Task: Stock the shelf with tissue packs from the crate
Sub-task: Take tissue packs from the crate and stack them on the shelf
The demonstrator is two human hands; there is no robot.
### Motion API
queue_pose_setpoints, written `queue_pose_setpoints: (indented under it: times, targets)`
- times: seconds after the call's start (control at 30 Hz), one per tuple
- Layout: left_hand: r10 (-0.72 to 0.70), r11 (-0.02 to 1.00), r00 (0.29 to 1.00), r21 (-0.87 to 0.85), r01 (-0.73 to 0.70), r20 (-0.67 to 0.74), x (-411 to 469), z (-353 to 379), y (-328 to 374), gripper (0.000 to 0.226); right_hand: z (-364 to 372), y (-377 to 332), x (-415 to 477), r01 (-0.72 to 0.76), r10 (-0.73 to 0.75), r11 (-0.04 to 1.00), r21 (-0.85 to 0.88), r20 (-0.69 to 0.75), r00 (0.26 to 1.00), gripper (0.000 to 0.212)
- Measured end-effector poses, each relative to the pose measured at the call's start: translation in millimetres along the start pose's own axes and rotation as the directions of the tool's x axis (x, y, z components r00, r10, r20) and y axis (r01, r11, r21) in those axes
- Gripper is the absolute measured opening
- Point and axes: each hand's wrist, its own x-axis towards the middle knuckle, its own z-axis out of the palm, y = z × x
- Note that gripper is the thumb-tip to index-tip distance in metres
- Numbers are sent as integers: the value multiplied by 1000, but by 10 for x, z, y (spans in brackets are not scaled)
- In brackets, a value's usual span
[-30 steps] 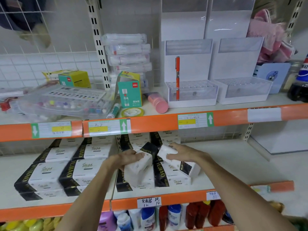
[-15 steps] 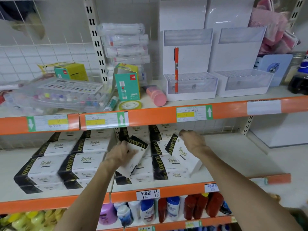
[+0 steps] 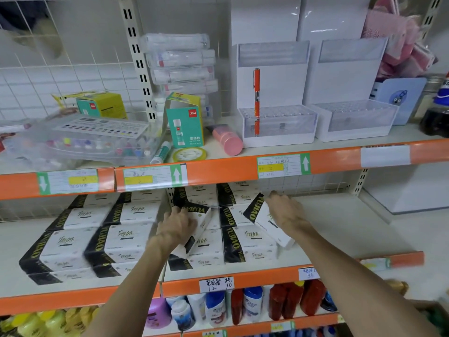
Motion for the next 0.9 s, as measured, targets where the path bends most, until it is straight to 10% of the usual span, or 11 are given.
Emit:
queue_pose_setpoints:
  times: [0.23,0.53,0.9]
  targets:
    - [50,996,998,78,-53,41,-121,-29,231,42,232,-11,-14,53,-46,998,-15,300,953,88]
    - [41,956,954,266,-124,297,-88,-142,339,55,174,-57,-48,278,-310,951,137,394,865,85]
    - [91,947,987,319,-45,-129,-63,260,94,69,426,-279,-286,32,-62,992,124,242,968,68]
